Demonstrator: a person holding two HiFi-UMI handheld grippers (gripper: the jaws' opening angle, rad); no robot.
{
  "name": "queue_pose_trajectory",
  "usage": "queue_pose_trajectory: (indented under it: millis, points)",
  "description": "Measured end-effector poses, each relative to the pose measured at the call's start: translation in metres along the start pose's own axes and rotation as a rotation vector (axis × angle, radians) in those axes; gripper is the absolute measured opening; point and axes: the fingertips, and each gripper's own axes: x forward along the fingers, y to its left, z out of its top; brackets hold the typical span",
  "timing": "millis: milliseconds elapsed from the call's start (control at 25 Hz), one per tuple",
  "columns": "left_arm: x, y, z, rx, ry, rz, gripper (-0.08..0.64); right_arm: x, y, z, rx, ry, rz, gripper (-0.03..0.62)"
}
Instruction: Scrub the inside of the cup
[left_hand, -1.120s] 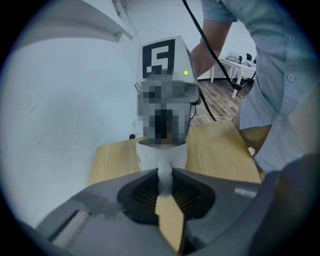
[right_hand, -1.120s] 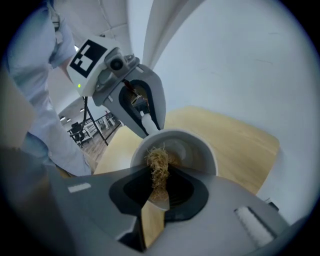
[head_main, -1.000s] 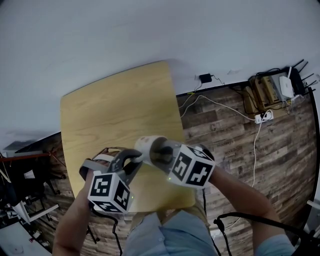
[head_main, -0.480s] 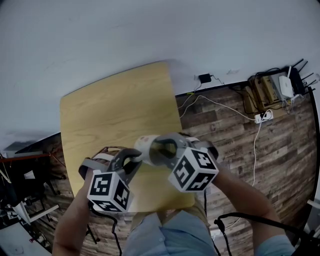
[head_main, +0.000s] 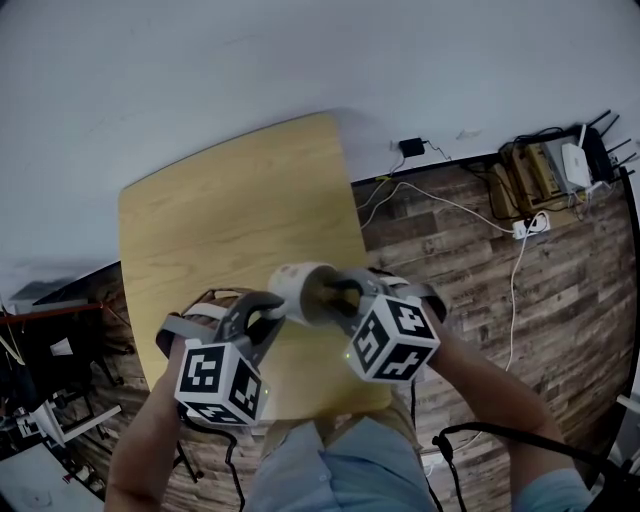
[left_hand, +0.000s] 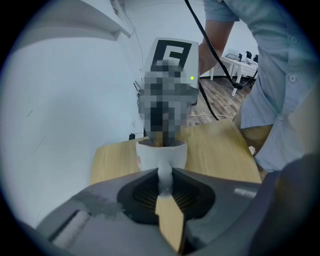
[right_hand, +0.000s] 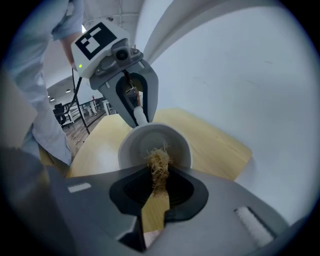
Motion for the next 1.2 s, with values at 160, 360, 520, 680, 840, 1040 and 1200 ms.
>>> queue_pose_trajectory:
  millis: [160,360,520,680,840,1040,1200]
  points:
    - [0.000,0.000,0.000,0.004,0.001,0.001,0.067,-0.001,0.012,-0.003,0.075,0.007,0.078,0.057]
    - [0.001,-0.001,0.002,0.019,0.010,0.010,0.068,0.001,0.023,-0.001,0.206,-0.047,0.222,0.057]
    - [0.002,-0.001,0.003,0.019,0.014,0.005,0.067,-0.005,0.027,0.017,0.277,-0.118,0.267,0.057]
    - [0.003,-0.001,0.002,0.034,0.025,-0.003,0.067,-0.013,0.016,0.033,0.258,-0.167,0.204,0.057]
    - [0.002,-0.001,0.002,0.025,0.024,-0.008,0.067,-0.022,-0.005,0.034,0.164,-0.163,0.085,0.057]
    - [0.002,0.000,0.004,0.026,0.023,-0.003,0.067,-0.026,-0.018,0.022,0.064,-0.128,-0.003,0.057]
    - [0.003,0.000,0.005,0.024,0.023,-0.002,0.067,-0.025,-0.016,0.005,0.064,-0.095,-0.023,0.057]
